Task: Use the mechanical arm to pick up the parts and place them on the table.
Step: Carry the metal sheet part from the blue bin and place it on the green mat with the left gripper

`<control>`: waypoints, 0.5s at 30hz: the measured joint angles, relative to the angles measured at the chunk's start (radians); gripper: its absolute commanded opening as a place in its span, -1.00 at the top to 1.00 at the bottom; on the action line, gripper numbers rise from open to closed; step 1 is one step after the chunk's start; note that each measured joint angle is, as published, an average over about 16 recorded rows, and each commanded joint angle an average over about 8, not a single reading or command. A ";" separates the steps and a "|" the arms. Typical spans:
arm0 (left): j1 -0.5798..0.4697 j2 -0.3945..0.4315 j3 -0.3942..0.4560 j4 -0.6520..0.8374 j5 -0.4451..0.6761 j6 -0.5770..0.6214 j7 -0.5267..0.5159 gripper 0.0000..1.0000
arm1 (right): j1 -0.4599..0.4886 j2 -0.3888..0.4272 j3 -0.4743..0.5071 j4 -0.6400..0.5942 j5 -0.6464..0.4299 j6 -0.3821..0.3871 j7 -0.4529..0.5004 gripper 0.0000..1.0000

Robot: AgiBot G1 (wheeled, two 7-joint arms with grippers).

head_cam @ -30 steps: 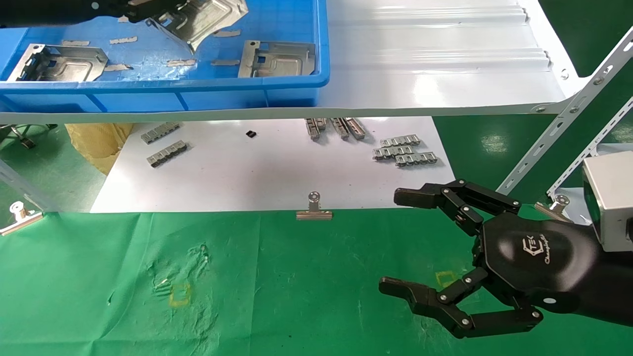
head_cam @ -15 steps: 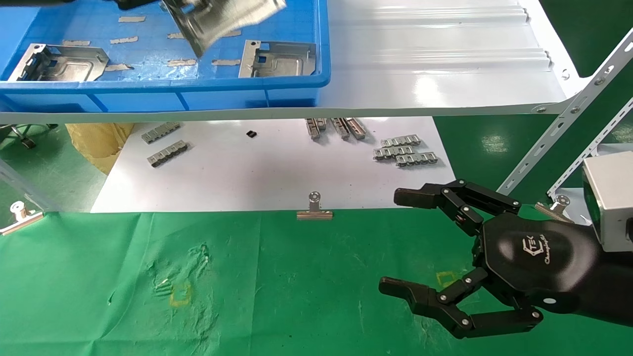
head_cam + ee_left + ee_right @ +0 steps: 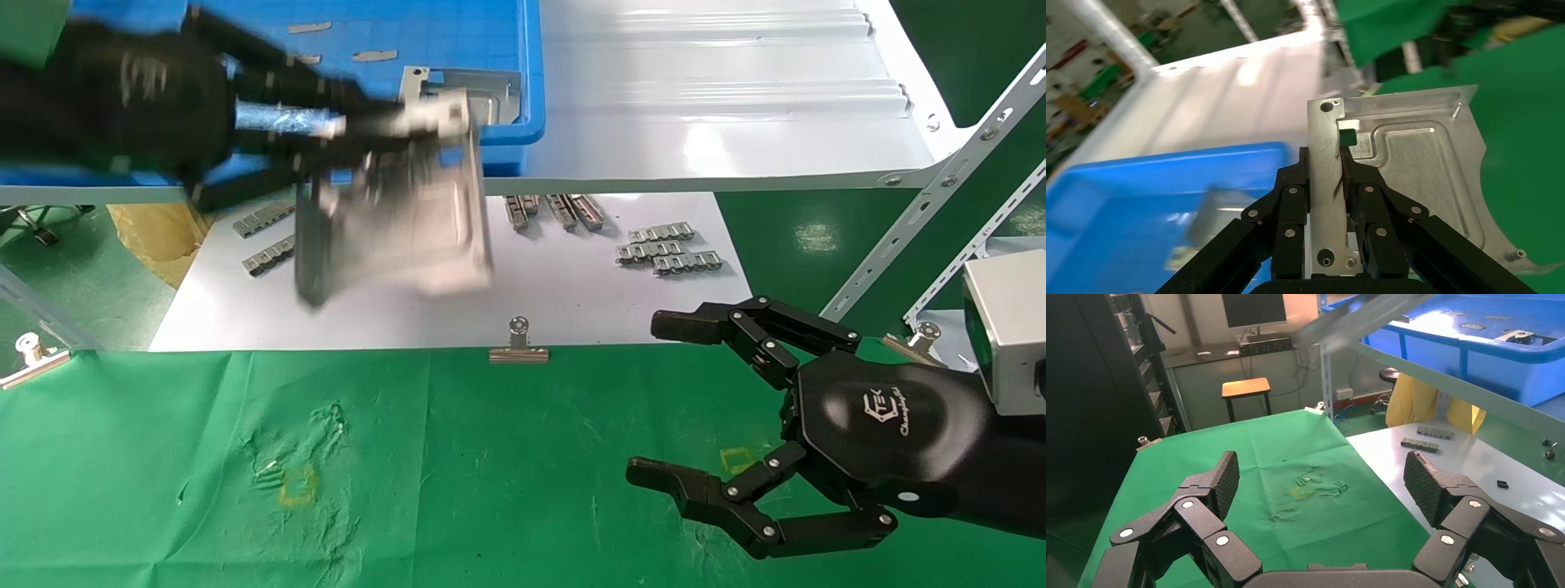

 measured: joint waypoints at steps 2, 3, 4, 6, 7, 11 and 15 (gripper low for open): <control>0.036 -0.038 0.045 -0.064 -0.024 -0.002 0.019 1.00 | 0.000 0.000 0.000 0.000 0.000 0.000 0.000 -1.00; 0.052 -0.055 0.068 -0.090 -0.034 -0.004 0.031 1.00 | 0.000 0.000 0.000 0.000 0.000 0.000 0.000 -1.00; 0.068 -0.071 0.090 -0.112 -0.044 -0.005 0.043 1.00 | 0.000 0.000 0.000 0.000 0.000 0.000 0.000 -1.00; 0.095 -0.100 0.134 -0.144 -0.056 -0.007 0.074 1.00 | 0.000 0.000 0.000 0.000 0.000 0.000 0.000 -1.00; 0.107 -0.112 0.156 -0.153 -0.058 -0.008 0.092 1.00 | 0.000 0.000 0.000 0.000 0.000 0.000 0.000 -1.00; 0.144 -0.140 0.230 -0.146 -0.055 -0.015 0.169 1.00 | 0.000 0.000 0.000 0.000 0.000 0.000 0.000 -1.00; 0.170 -0.148 0.283 -0.109 -0.059 -0.019 0.238 1.00 | 0.000 0.000 0.000 0.000 0.000 0.000 0.000 -1.00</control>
